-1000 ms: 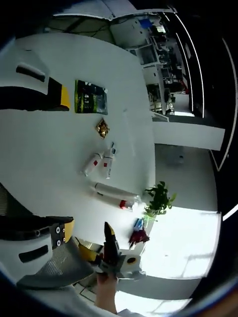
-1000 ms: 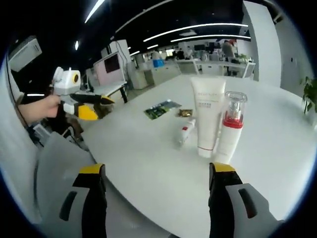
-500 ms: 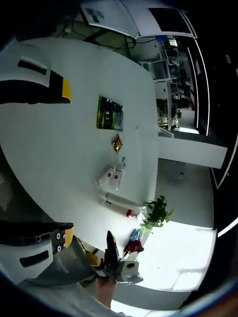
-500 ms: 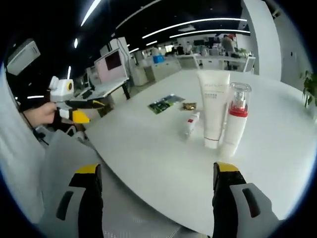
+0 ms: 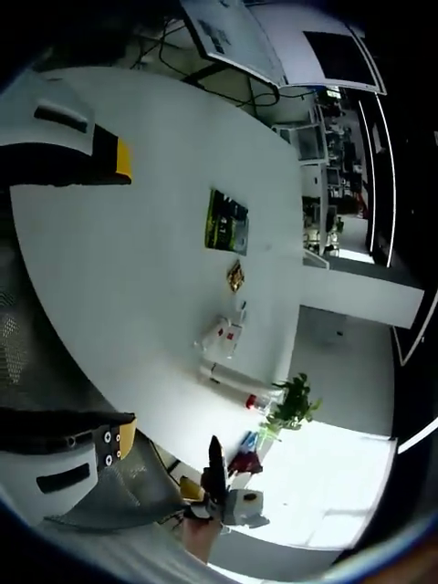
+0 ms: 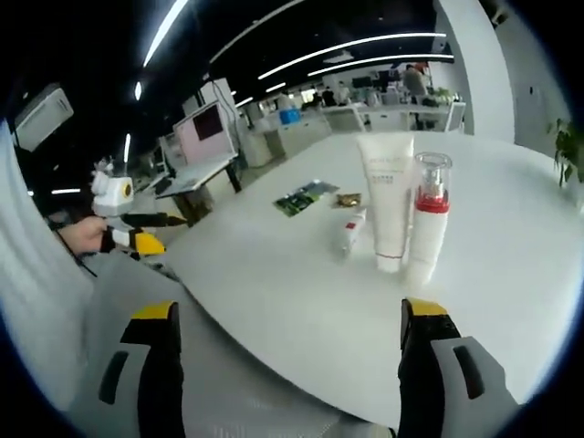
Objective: Arrange the skincare products in the storage area until every visible bottle or jar stands upright without overlapping.
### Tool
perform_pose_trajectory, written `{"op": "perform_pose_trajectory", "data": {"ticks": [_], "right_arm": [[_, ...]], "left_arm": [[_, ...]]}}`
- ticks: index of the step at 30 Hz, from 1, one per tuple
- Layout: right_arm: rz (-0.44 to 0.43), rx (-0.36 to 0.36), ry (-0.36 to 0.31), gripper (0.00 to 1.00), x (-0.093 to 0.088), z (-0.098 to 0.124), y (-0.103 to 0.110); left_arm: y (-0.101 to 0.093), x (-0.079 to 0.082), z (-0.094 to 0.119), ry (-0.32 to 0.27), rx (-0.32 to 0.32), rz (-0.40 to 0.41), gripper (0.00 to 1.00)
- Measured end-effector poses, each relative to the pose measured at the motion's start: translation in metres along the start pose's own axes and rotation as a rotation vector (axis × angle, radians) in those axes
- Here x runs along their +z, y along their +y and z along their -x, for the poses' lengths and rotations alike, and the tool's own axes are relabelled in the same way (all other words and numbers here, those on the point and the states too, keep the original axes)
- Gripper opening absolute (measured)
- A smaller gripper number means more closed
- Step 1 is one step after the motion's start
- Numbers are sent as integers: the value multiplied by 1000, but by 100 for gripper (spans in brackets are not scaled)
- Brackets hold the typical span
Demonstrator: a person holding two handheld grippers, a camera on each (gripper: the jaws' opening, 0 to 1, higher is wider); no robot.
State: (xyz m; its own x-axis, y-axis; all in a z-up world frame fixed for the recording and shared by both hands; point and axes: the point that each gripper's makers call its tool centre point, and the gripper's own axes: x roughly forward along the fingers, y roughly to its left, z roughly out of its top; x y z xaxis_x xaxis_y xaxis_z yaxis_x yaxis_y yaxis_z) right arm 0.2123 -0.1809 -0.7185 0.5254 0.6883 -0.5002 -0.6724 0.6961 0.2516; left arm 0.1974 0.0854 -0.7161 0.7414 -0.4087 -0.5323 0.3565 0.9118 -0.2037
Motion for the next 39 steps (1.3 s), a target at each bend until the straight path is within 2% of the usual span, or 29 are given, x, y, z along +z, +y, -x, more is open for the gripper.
{"op": "perform_pose_trajectory", "data": {"ticks": [15, 19, 23, 26, 32, 36, 39], "right_arm": [[18, 3, 23, 100, -5, -3, 0], [15, 0, 25, 100, -6, -3, -2], [-4, -9, 12, 100, -6, -1, -5], [-8, -12, 13, 100, -6, -1, -7], [-17, -19, 13, 100, -6, -2, -8], [-45, -28, -1, 100, -5, -2, -11], [-62, -37, -7, 100, -5, -1, -13]], "left_arm": [[-2, 6, -6, 22, -16, -27, 98], [-8, 14, -11, 19, -32, -20, 91], [-17, 21, -23, 13, -58, -67, 93], [-21, 27, -33, 24, -65, -84, 87], [-25, 35, -58, 76, -84, -130, 86], [-33, 37, -78, 136, -96, -167, 86], [-30, 38, -93, 161, -99, -184, 83]]}}
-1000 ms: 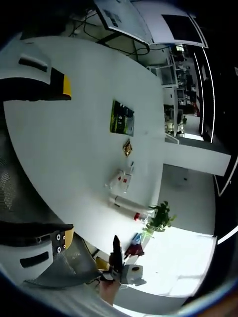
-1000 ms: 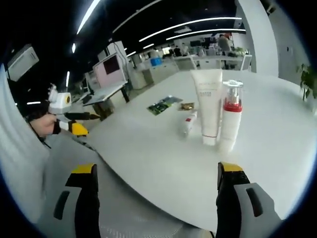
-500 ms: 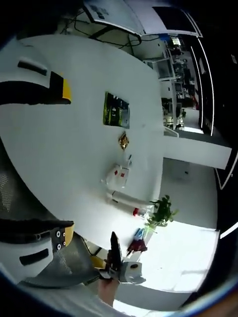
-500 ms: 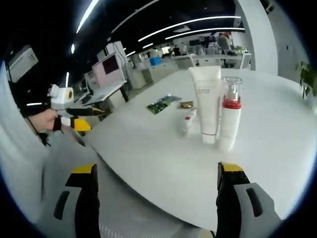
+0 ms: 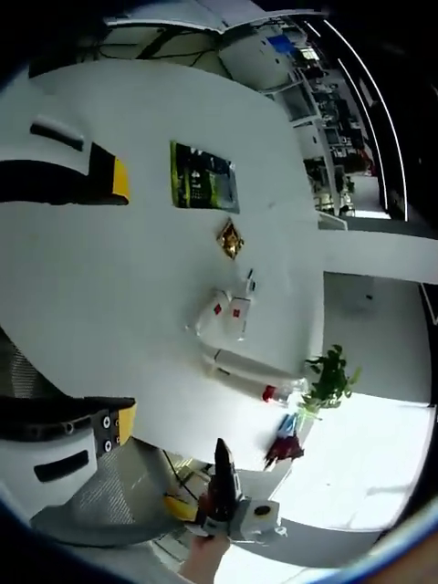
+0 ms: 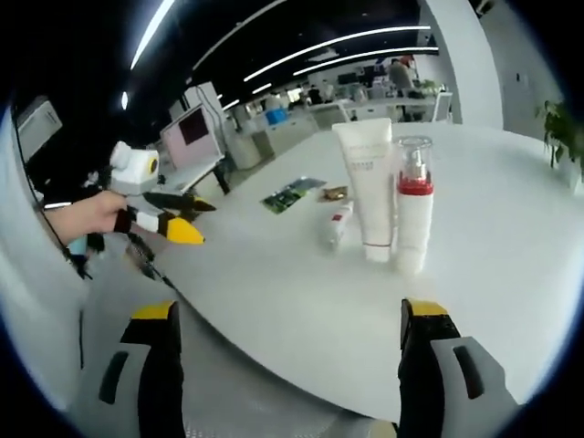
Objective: Arrange the skincare products in the storage area until every visible bottle or jar stands upright without overlapping.
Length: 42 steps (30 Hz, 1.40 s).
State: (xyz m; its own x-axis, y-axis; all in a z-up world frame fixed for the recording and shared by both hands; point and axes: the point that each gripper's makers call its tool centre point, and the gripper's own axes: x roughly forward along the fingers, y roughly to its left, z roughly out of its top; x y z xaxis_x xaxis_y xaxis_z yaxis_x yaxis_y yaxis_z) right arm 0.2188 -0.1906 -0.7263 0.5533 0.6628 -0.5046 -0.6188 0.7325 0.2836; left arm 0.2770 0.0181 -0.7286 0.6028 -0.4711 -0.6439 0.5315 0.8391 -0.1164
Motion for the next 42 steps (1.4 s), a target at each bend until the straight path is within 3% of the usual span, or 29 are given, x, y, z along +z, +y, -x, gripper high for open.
{"op": "perform_pose_trajectory", "data": {"ticks": [10, 22, 32, 42], "right_arm": [[-25, -7, 11, 97, -2, 0, -2], [-69, -6, -1, 97, -2, 0, -3], [-72, 16, 19, 95, -5, -1, 0], [-88, 31, 25, 94, -6, -1, 1]], "left_arm": [[-6, 8, -46, 78, -52, -19, 80], [-23, 17, -77, 153, -95, -19, 76], [-29, 25, -110, 206, -103, -6, 72], [-20, 40, -150, 231, -70, -16, 67]]}}
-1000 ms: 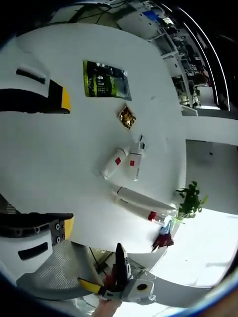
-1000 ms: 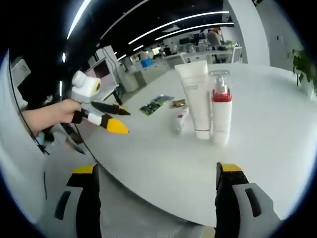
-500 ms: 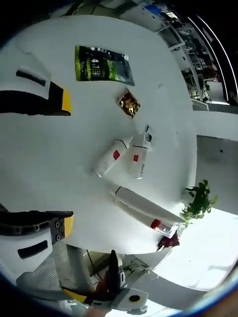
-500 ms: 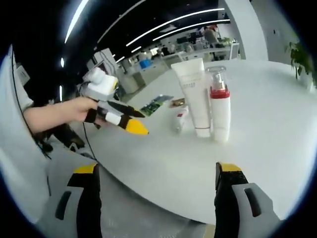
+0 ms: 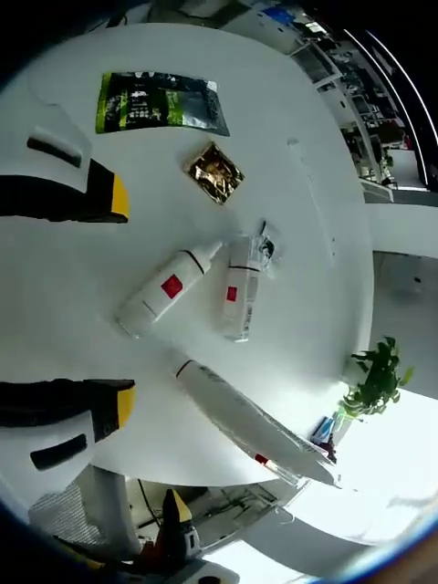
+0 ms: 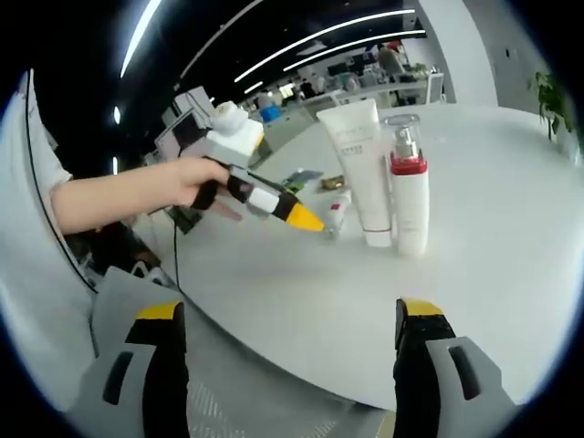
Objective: Arrange the skincare products in the storage area until every visible bottle or jar stands upright without overlapping.
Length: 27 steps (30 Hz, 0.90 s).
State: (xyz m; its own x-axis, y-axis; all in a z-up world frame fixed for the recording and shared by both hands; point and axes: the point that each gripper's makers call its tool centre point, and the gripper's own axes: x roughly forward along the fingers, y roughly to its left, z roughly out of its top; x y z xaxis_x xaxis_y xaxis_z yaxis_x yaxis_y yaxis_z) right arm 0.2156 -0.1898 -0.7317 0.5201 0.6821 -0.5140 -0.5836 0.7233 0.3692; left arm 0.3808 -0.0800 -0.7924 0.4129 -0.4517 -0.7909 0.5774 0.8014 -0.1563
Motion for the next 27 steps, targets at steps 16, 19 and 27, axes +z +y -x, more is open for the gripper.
{"op": "perform_pose_trajectory", "data": {"ticks": [16, 19, 27], "right_arm": [[-36, 27, 6, 93, -2, -1, 1], [-38, 31, 8, 92, -2, -1, 1], [-39, 32, 7, 92, -3, -1, 1]], "left_arm": [[-4, 7, -30, 56, 53, 25, 56], [1, 5, -36, 75, 74, -5, 52], [3, -1, -36, 100, 99, -63, 37]]}}
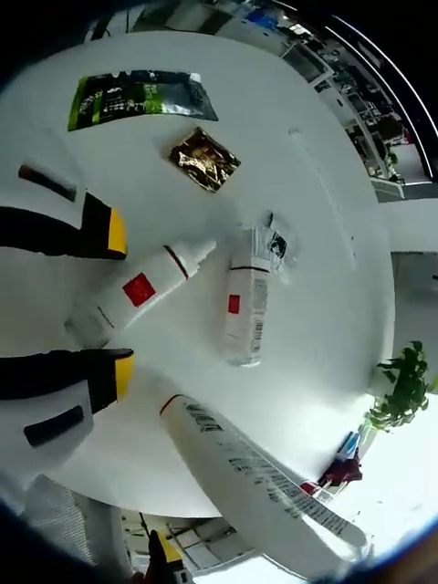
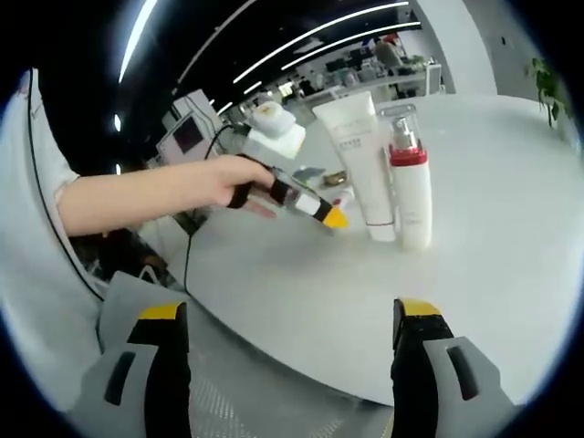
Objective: Arrange the skincare products in the storage area until every visible bottle or jar stands upright without overlapping.
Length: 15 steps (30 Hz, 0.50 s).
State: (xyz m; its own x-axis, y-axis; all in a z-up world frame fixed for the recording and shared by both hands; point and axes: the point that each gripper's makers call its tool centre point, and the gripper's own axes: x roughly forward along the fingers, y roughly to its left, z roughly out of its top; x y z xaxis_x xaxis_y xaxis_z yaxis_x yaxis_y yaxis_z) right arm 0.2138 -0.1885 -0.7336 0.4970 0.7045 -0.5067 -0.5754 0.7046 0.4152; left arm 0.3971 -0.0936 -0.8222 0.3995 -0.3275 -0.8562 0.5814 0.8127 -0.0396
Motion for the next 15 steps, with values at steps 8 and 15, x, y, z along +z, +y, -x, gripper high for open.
{"op": "perform_pose_trajectory", "data": {"ticks": [8, 15], "right_arm": [[1, 2, 0, 92, -1, 0, 0], [7, 1, 2, 91, -1, 1, 1]], "left_arm": [[16, -1, -2, 9, 39, -31, 28], [26, -6, 2, 7, 95, -49, 25]]}}
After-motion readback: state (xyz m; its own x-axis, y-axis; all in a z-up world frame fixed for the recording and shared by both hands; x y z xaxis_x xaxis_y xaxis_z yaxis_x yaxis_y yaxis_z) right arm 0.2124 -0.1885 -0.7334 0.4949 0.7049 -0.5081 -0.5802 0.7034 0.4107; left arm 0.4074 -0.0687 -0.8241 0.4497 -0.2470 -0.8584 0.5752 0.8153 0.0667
